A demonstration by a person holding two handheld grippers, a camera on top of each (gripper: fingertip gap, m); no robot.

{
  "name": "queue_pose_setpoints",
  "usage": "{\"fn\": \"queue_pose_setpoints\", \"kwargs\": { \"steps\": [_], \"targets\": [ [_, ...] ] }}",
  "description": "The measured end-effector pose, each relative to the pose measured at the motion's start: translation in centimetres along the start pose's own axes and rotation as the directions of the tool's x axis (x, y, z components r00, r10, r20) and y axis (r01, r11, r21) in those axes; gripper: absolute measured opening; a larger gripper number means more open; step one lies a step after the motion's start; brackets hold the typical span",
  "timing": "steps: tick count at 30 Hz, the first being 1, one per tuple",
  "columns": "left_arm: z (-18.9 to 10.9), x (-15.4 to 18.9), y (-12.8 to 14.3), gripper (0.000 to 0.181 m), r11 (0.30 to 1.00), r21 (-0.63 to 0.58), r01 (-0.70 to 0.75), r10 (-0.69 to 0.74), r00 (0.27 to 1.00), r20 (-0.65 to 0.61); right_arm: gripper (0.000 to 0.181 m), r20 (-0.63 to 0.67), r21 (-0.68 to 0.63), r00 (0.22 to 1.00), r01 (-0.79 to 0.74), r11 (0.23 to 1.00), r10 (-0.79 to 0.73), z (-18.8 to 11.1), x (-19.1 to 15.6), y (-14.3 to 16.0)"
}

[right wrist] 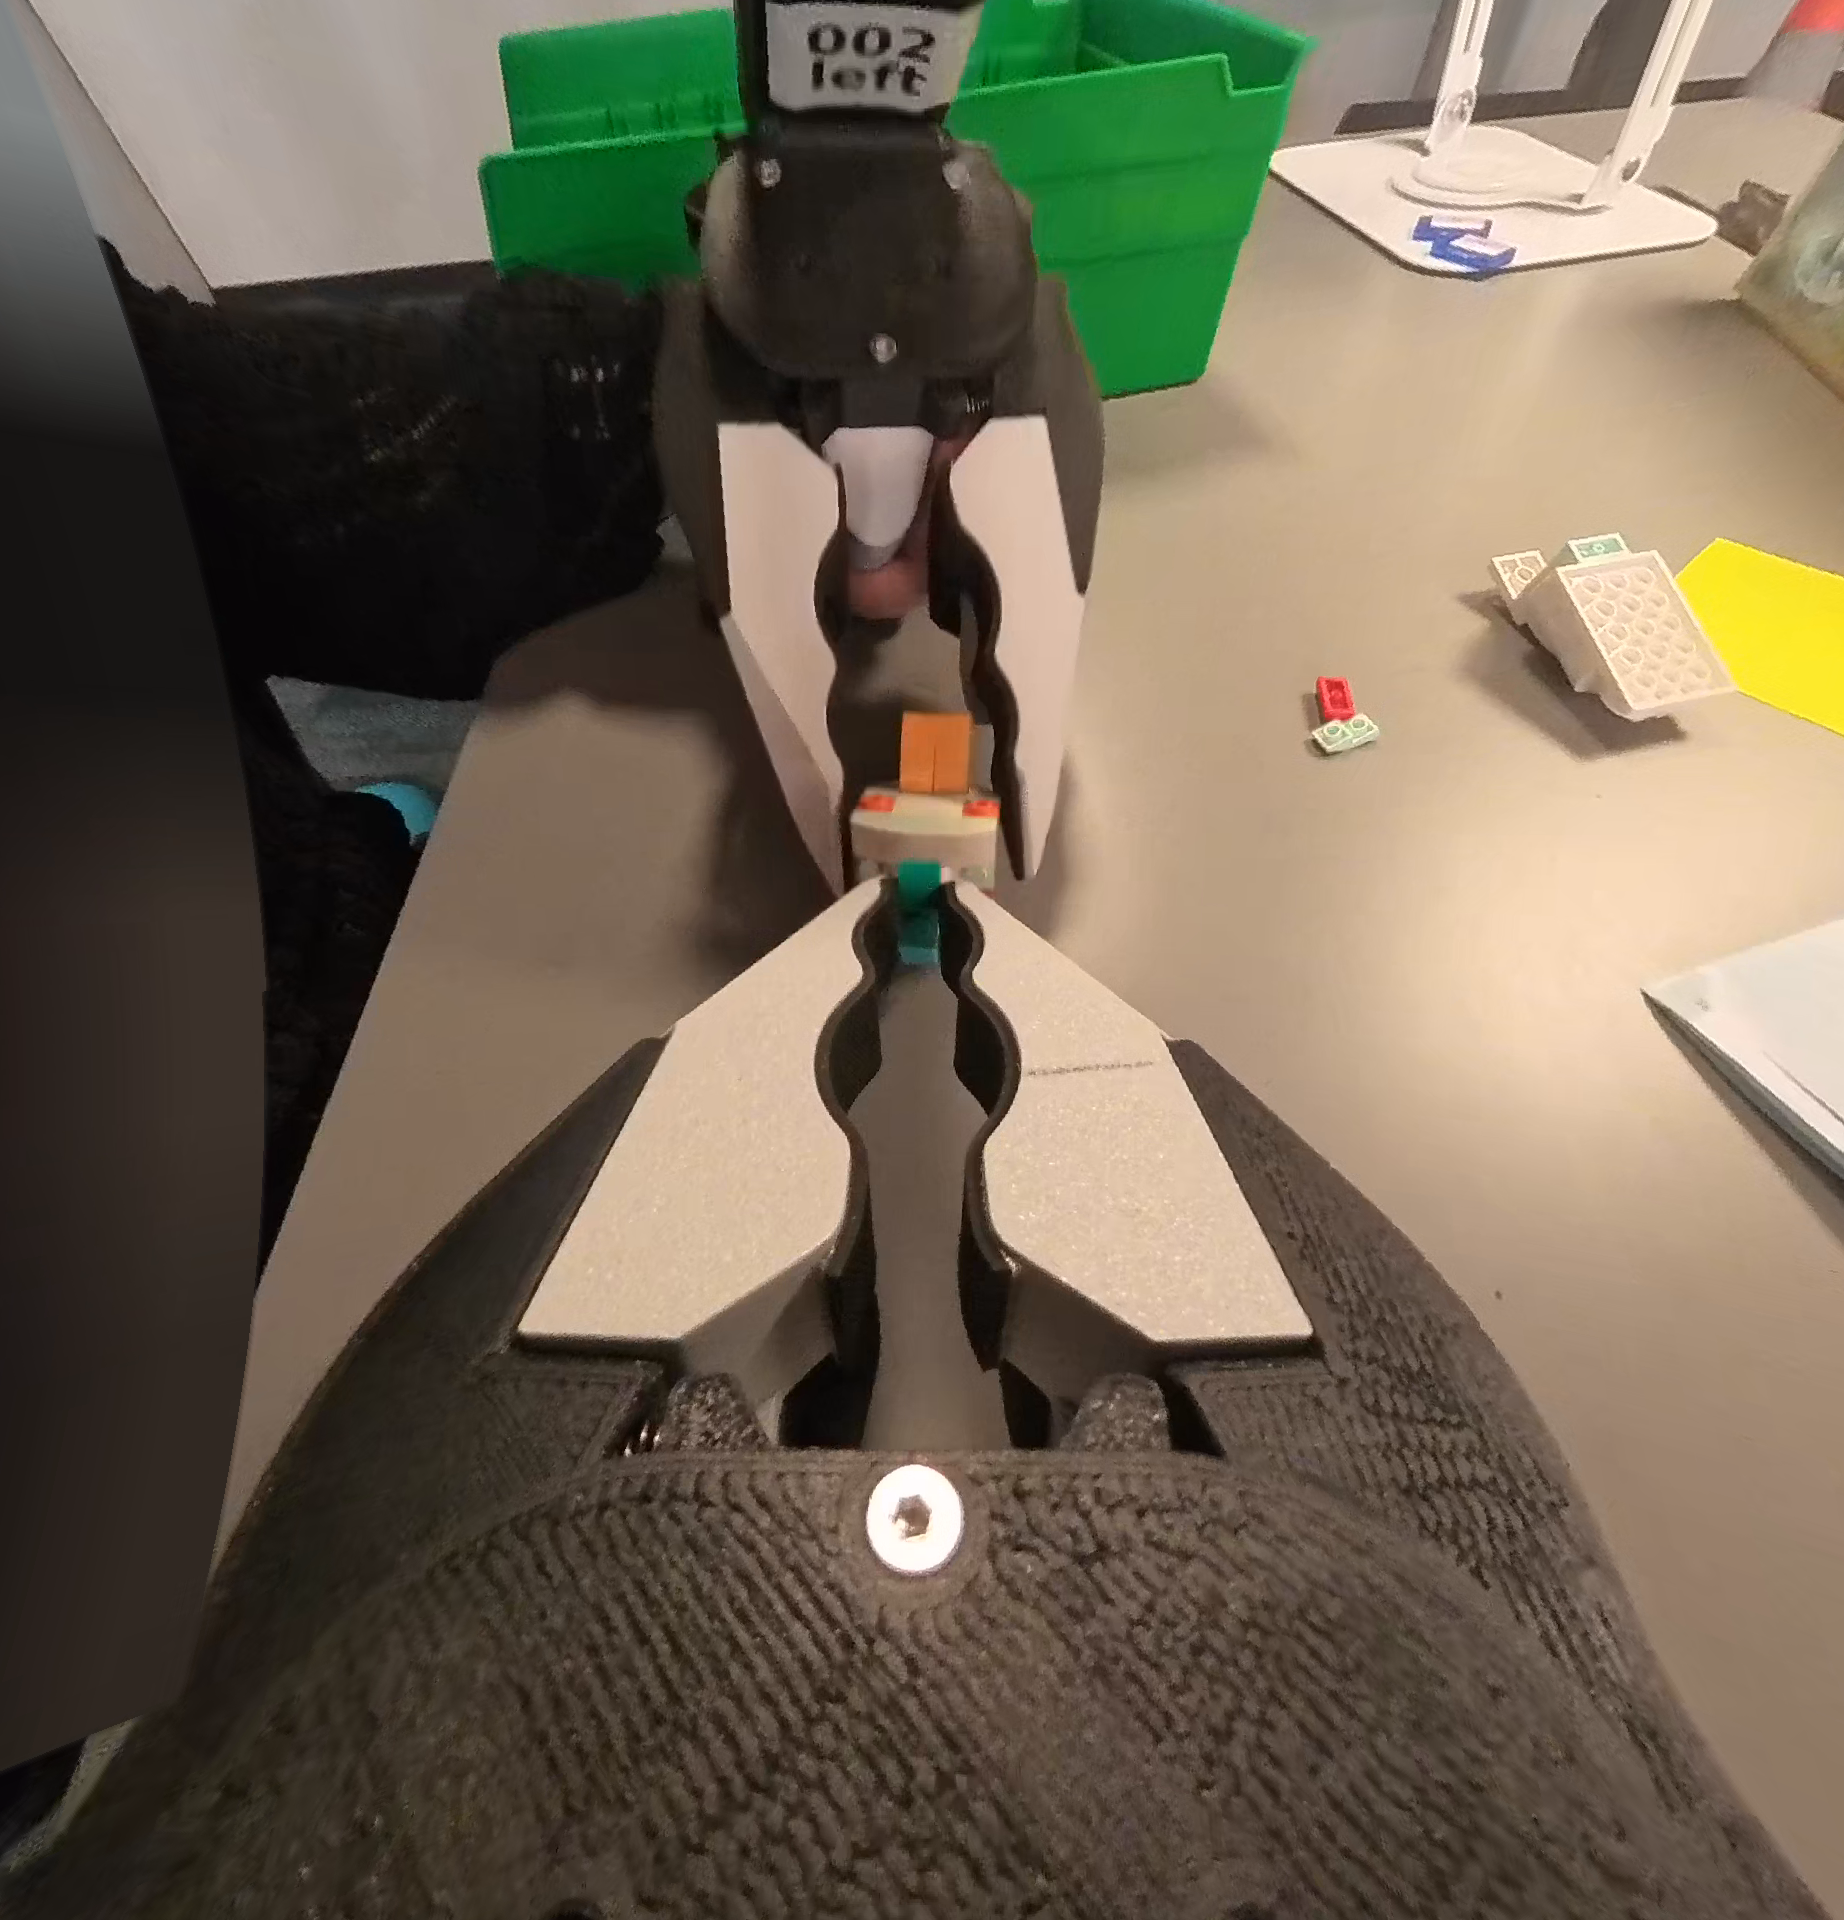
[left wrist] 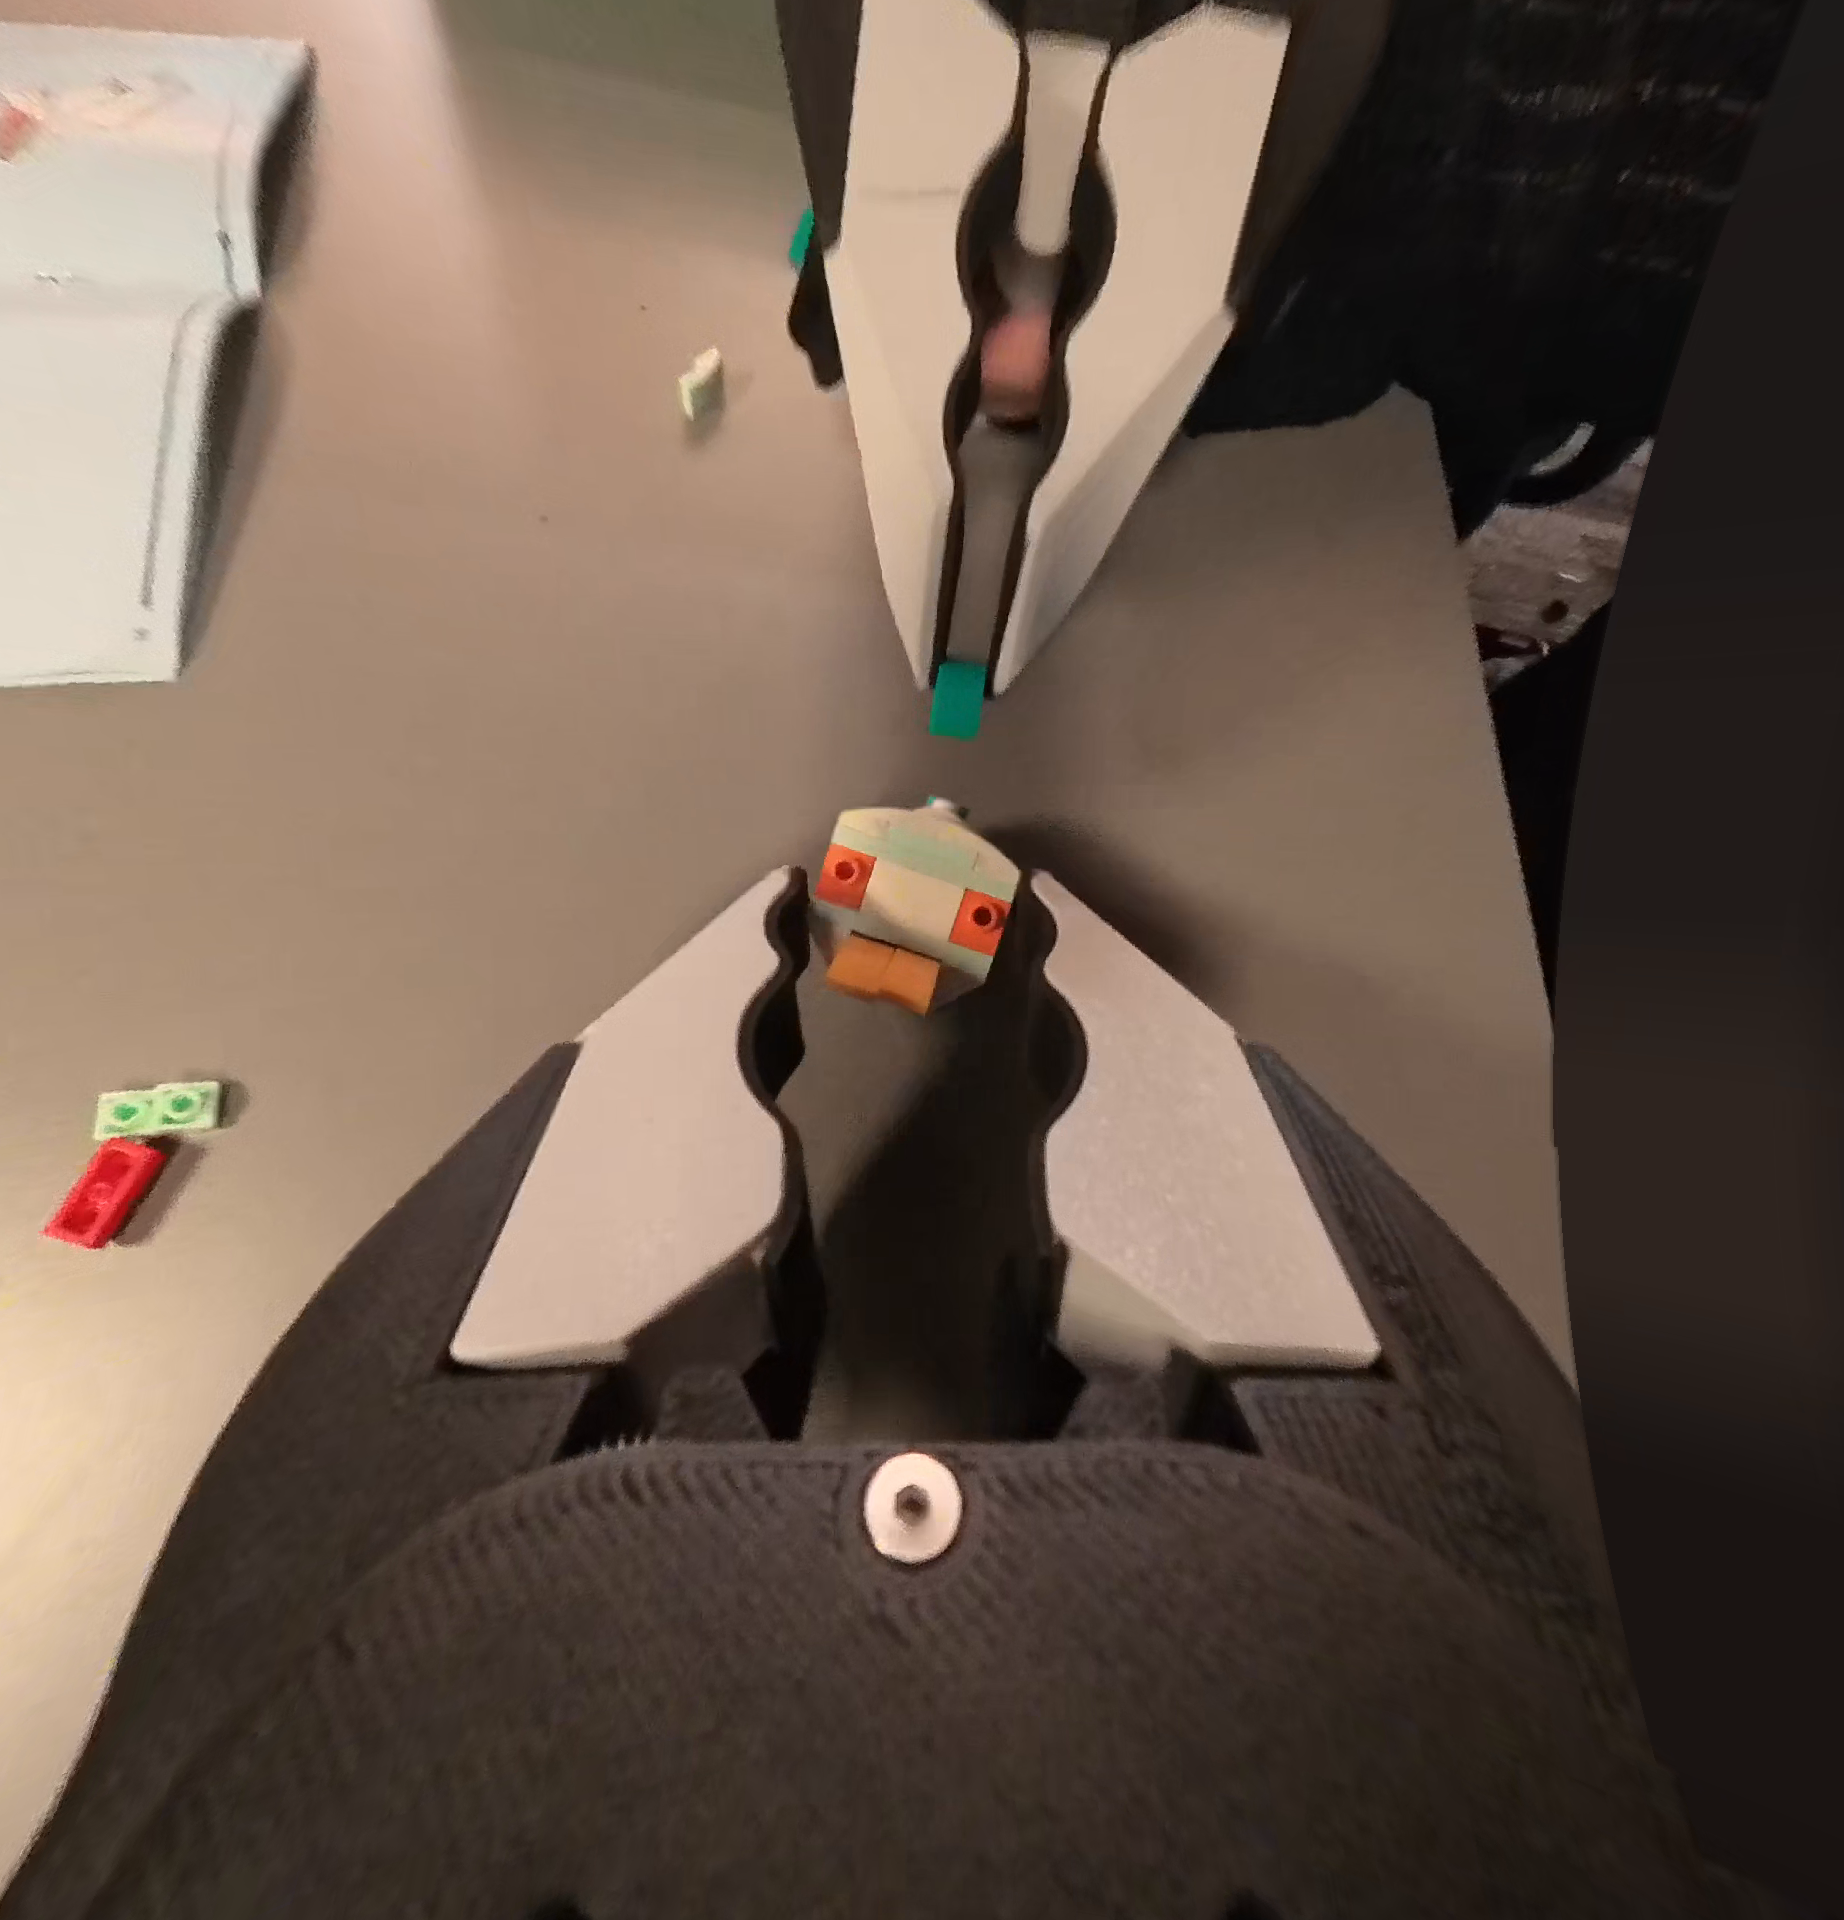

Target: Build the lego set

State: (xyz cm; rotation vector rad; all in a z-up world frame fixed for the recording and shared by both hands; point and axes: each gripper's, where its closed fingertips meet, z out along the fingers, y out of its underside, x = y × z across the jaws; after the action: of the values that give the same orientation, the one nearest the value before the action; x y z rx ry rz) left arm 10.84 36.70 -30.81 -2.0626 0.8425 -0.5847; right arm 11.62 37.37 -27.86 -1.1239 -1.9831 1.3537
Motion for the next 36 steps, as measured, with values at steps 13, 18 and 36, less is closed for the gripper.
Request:
{"fn": "queue_pose_setpoints", "kwargs": {
  "steps": [13, 18, 36],
  "targets": [
    [-2.1, -0.3, -2.9, 0.038, 0.972, 0.237, -0.007, -0.001, 0.999, 0.032, 0.005, -0.072, 0.155, 0.994, 0.095, 0.983, -0.085, -0.1, 0.4, -2.5],
    [-2.3, -0.6, -3.0, 0.037, 0.969, 0.245, -0.042, 0.024, 0.997, 0.077, 0.005, -0.089, 0.146, 0.991, 0.112, 0.983, -0.099, 0.0, 0.5, -2.5],
    [-3.6, -0.8, -4.9, 0.037, 0.914, 0.405, -0.008, -0.021, 0.997, 0.069, 0.005, -0.060, 0.253, 0.997, 0.056, 0.966, -0.042, -0.6, 1.0, -4.6]
  ]
}}
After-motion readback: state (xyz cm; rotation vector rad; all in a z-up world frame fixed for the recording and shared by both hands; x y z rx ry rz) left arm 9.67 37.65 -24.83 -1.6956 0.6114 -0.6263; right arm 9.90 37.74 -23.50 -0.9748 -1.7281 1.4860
